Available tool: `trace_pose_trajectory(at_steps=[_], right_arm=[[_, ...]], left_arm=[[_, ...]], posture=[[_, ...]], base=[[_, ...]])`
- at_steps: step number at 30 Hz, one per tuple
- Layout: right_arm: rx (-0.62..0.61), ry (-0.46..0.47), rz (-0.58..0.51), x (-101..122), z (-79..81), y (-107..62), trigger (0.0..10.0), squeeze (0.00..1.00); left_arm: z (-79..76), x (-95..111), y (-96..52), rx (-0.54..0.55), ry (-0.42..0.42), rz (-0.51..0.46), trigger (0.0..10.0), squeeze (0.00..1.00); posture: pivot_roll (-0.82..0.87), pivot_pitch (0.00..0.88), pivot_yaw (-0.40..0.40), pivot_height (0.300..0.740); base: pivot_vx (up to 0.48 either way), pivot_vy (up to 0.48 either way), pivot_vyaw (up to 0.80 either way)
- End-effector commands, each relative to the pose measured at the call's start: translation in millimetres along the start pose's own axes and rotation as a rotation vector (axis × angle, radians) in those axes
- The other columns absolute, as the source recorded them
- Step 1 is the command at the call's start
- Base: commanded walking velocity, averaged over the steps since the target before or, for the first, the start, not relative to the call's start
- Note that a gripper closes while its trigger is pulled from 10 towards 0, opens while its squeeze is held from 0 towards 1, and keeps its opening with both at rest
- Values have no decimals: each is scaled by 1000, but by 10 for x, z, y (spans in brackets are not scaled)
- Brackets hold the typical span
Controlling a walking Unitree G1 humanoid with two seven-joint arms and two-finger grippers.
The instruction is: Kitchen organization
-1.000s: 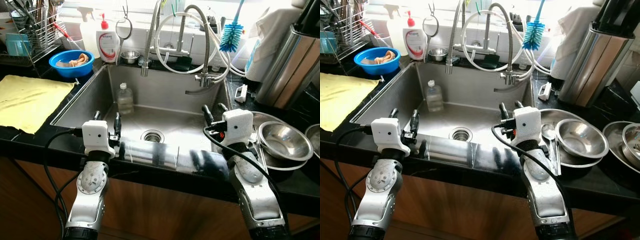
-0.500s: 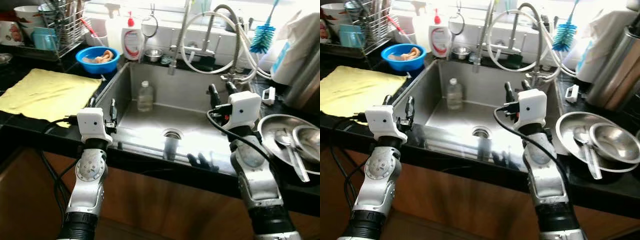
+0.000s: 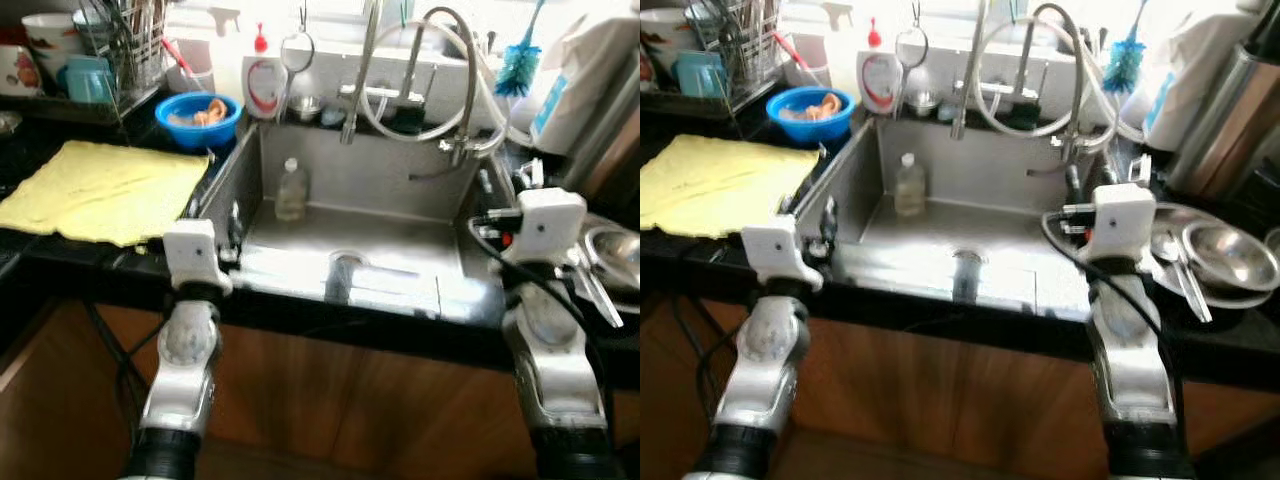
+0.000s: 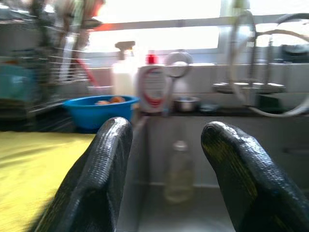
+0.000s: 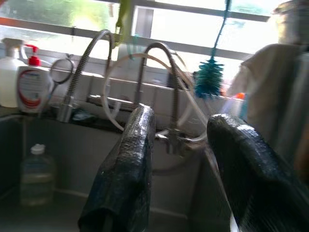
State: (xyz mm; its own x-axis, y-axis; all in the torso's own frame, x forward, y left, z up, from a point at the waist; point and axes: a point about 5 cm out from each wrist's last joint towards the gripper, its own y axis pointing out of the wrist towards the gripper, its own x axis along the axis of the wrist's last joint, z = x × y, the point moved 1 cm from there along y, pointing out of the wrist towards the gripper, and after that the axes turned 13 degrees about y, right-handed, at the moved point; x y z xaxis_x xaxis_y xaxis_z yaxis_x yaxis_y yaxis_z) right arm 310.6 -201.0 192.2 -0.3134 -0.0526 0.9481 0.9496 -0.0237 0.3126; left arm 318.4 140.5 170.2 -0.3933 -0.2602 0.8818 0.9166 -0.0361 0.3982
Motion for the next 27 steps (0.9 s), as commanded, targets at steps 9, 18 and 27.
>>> trace_pose_trajectory(at_steps=[9,18,27], right_arm=[[-58,-13,1,95,-90,-274,10000,0],[-16,28,-11,76,165,-152,10000,0],[-90,80,35,-94,213,-121,10000,0]], left_arm=[[-252,71,-44,-114,-50,-24,10000,0],[-34,169,191,-52,-27,-57,10000,0],[-184,153,224,-102,-47,-35,10000,0]], posture=[[-281,0,57,740],[-266,0,93,740],[-267,0,157,740]], base=[[0,0,0],[0,0,0],[0,282,-168]])
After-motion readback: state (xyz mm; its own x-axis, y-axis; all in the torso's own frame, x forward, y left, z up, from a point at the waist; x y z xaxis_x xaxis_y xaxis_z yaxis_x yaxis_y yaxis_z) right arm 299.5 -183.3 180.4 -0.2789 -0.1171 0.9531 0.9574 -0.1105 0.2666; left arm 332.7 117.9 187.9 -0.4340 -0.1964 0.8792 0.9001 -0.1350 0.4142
